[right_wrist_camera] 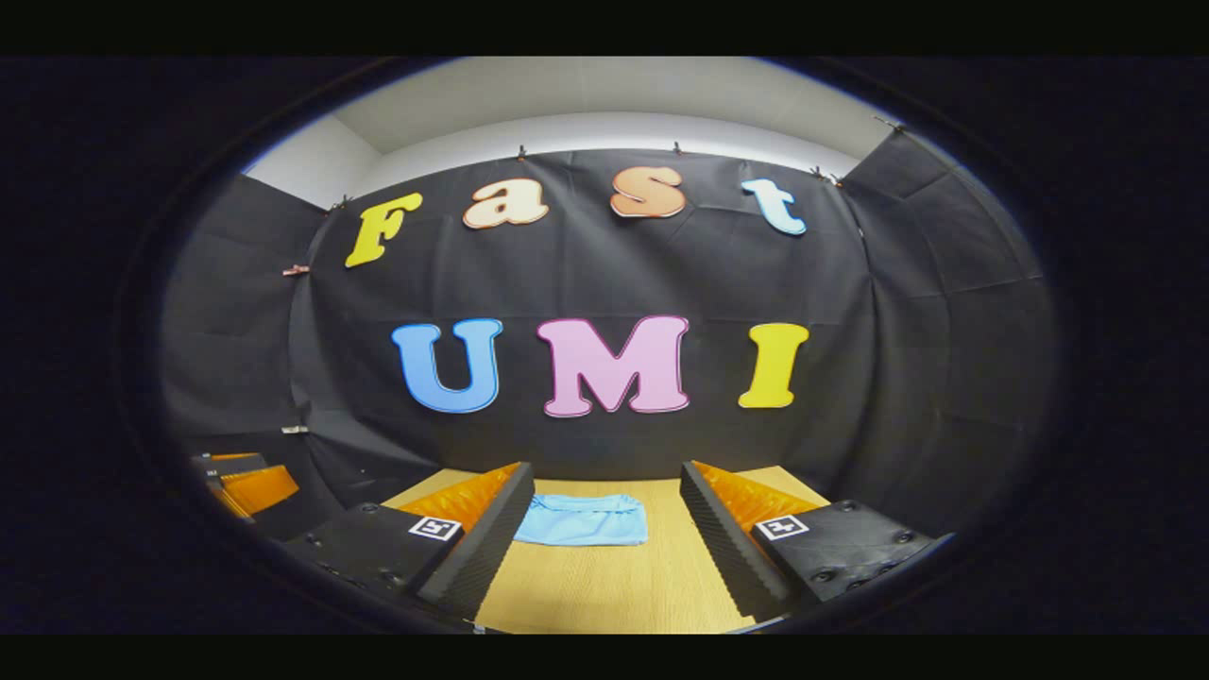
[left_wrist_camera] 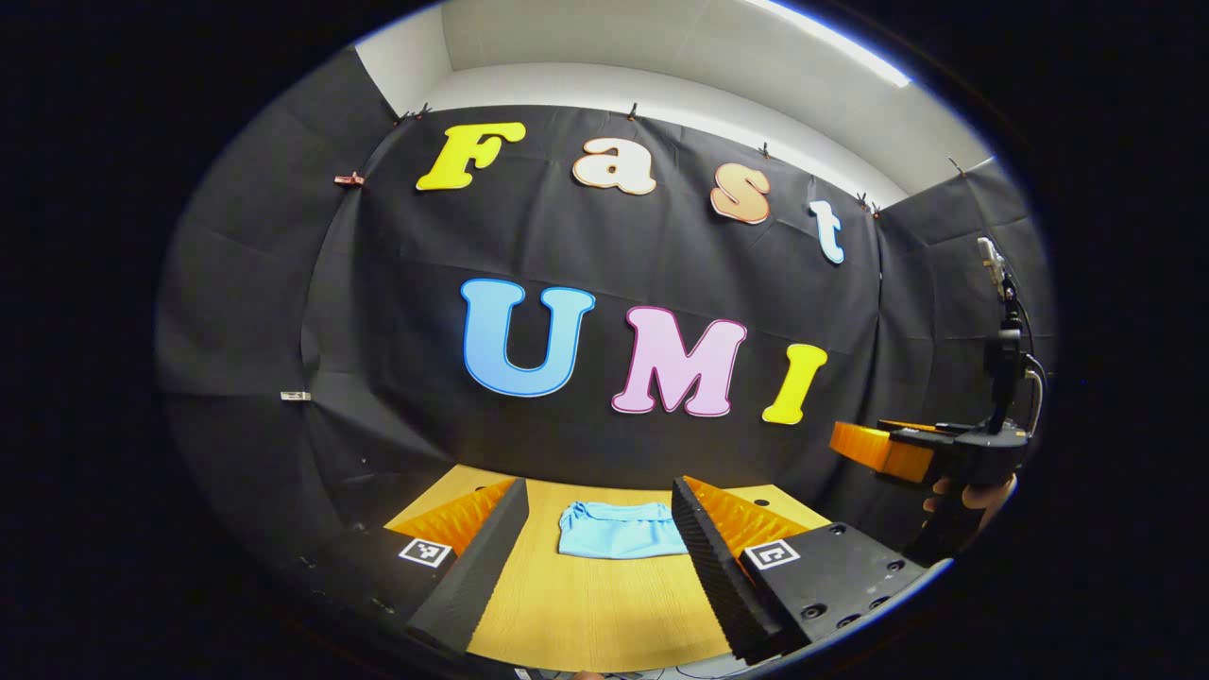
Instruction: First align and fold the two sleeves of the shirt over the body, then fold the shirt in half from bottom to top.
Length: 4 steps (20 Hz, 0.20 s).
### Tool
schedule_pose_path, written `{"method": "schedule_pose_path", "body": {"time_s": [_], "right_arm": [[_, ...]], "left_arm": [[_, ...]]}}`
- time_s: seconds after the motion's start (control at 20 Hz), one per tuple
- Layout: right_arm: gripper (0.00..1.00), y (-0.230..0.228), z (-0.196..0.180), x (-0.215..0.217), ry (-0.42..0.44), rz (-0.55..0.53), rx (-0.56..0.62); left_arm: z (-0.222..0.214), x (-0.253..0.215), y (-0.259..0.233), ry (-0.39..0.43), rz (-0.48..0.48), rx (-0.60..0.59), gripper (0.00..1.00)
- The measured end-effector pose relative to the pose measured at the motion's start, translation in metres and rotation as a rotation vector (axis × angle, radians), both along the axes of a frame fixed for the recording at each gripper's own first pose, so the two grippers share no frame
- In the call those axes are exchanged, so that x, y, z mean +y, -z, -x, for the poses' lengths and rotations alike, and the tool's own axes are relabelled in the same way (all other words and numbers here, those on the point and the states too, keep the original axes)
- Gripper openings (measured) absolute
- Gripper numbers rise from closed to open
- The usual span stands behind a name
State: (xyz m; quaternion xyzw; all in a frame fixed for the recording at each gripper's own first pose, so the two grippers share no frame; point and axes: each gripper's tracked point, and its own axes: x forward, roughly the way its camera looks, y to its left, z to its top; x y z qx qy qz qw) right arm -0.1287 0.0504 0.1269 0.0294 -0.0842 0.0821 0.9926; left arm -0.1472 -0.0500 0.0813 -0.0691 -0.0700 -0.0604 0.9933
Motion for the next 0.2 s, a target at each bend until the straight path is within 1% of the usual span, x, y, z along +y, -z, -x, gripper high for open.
{"method": "schedule_pose_path", "body": {"time_s": [0.15, 0.2], "right_arm": [[0.96, -0.0039, 0.0055, -0.0038, 0.008, 0.004, -0.023], [0.96, -0.0025, 0.0074, -0.0019, -0.002, 0.006, -0.021]], "left_arm": [[0.0005, -0.0032, -0.0041, 0.005, -0.012, -0.025, 0.97], [0.0010, -0.0030, -0.0082, 0.001, -0.022, -0.039, 0.97]]}}
